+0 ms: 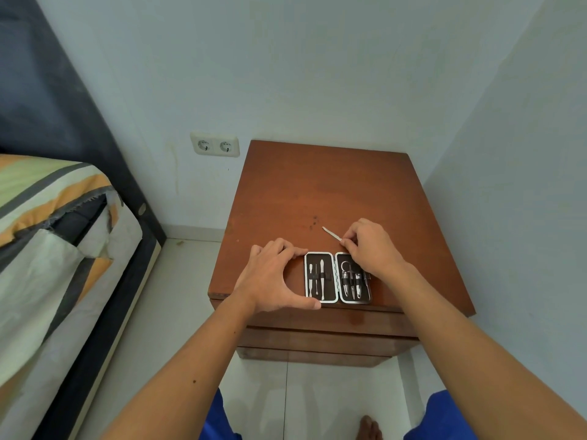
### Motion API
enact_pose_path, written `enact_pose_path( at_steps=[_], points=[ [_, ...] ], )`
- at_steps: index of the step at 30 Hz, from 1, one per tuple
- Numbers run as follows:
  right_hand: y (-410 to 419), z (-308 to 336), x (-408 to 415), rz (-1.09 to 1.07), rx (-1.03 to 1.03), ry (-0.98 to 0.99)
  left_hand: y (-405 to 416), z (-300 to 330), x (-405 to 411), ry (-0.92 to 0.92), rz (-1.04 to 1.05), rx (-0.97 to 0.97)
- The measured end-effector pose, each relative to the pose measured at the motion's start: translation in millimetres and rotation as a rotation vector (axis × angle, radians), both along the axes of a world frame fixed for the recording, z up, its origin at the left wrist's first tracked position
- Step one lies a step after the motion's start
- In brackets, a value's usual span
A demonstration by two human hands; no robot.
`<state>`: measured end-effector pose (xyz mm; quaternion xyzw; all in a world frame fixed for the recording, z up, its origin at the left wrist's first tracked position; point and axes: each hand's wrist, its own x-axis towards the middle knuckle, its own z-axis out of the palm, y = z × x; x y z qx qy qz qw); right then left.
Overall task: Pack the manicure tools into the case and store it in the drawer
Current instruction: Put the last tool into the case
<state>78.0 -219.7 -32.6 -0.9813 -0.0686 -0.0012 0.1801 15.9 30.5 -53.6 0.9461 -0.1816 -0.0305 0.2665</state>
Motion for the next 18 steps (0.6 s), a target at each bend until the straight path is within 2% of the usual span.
enact_pose_path(
  at_steps=[13, 15, 18],
  points=[
    [-5.3, -2.7, 2.8, 0.152, -0.165, 0.111, -0.6, 0.4, -1.0, 0.003, 0.010, -0.006],
    [-4.8, 0.5, -0.2, 0.156, -0.122, 0.097, -0.7, 1.2, -1.5, -0.002, 0.008, -0.006],
    [-7.0, 3.9, -4.7, 0.073, 0.126, 0.072, -1.0, 1.5, -0.8, 0.003, 0.004, -0.005]
  ],
)
